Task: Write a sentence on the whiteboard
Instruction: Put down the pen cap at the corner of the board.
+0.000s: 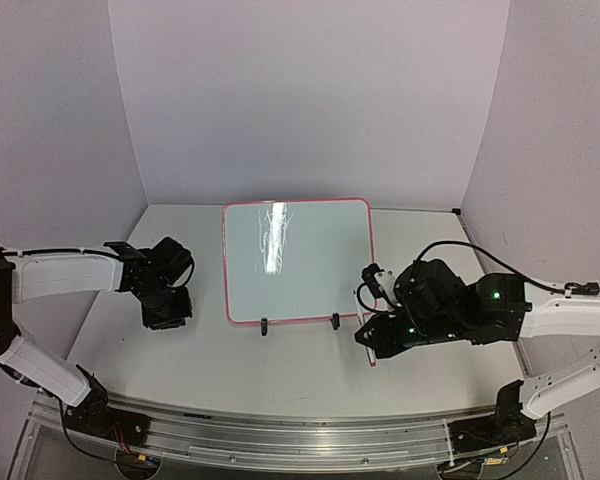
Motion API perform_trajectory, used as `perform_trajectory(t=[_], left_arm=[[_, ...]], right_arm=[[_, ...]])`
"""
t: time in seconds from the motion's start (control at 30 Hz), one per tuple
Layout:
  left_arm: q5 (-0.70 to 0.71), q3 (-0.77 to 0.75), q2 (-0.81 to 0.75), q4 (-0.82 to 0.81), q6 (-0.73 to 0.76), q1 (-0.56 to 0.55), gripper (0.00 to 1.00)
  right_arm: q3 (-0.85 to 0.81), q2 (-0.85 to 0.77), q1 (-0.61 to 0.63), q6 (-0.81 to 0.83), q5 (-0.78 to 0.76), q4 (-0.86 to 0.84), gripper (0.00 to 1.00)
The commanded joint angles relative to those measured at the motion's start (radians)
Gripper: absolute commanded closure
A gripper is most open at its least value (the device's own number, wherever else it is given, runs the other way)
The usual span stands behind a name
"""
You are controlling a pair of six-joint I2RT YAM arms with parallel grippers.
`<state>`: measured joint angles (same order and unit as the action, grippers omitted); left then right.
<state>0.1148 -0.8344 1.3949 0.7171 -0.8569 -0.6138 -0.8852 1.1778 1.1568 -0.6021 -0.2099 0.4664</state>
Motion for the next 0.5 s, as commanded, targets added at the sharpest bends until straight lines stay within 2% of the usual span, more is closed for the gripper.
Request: perform_trajectory(t=[0.0, 0.17, 0.47], left_arm=[[-0.08, 0.021, 0.068, -0.11, 0.089, 0.034, 0.99], [-0.075, 0.012, 0.103, -0.104, 0.103, 0.037, 0.92], [-0.058, 0.01, 0.167, -0.085, 0.086, 0.037, 0.89]], right_arm=[[0.005, -0.001, 0.0, -0.01, -0.014, 0.005, 1.0], [0.005, 0.002, 0.0, -0.017, -0.007, 0.004, 1.0], [0.026, -0.011, 0.0, -0.032, 0.002, 0.005, 1.0]])
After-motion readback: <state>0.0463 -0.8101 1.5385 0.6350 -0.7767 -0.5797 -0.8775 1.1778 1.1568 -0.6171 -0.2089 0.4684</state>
